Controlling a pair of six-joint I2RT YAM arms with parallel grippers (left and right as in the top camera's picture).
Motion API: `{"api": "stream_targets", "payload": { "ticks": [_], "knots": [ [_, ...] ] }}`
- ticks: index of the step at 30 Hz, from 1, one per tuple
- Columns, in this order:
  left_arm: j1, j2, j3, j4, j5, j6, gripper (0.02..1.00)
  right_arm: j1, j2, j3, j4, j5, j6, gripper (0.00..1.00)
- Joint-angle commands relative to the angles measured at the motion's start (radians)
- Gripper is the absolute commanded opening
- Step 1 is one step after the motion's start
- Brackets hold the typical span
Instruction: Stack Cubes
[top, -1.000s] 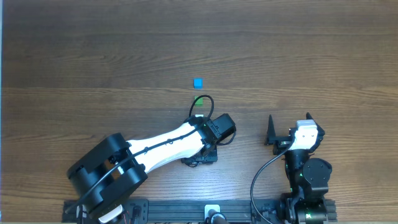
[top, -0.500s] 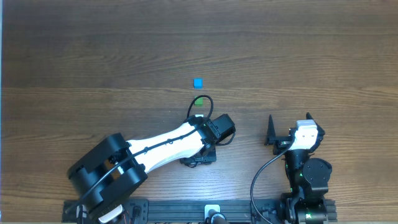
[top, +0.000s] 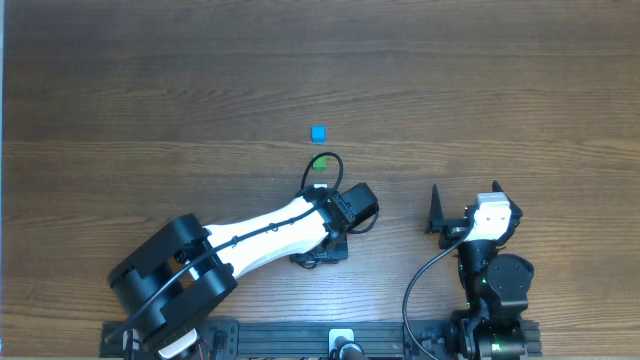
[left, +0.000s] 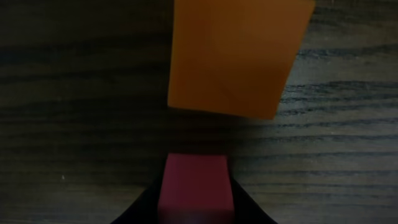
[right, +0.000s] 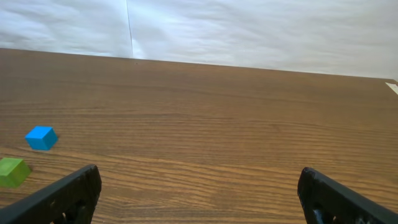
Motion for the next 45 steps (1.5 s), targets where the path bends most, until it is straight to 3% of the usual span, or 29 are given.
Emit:
{"api": "stream_targets", "payload": {
  "ticks": [1,36,45],
  "knots": [
    [0.008,0.021,-0.011,0.000,-0.015,-0.014,0.268,-0.007,-0.011,-0.008,0.000,-0.008,0.003,0.993],
    [0.089,-0.161,-0.003,0.051,0.010,0.072,0.220,-0.007,-0.011,-0.008,0.000,-0.008,0.003,0.993],
    [0.146,-0.158,0.130,-0.028,-0.068,0.178,0.213,-0.007,-0.011,-0.008,0.000,-0.008,0.003,0.993]
  ]
}}
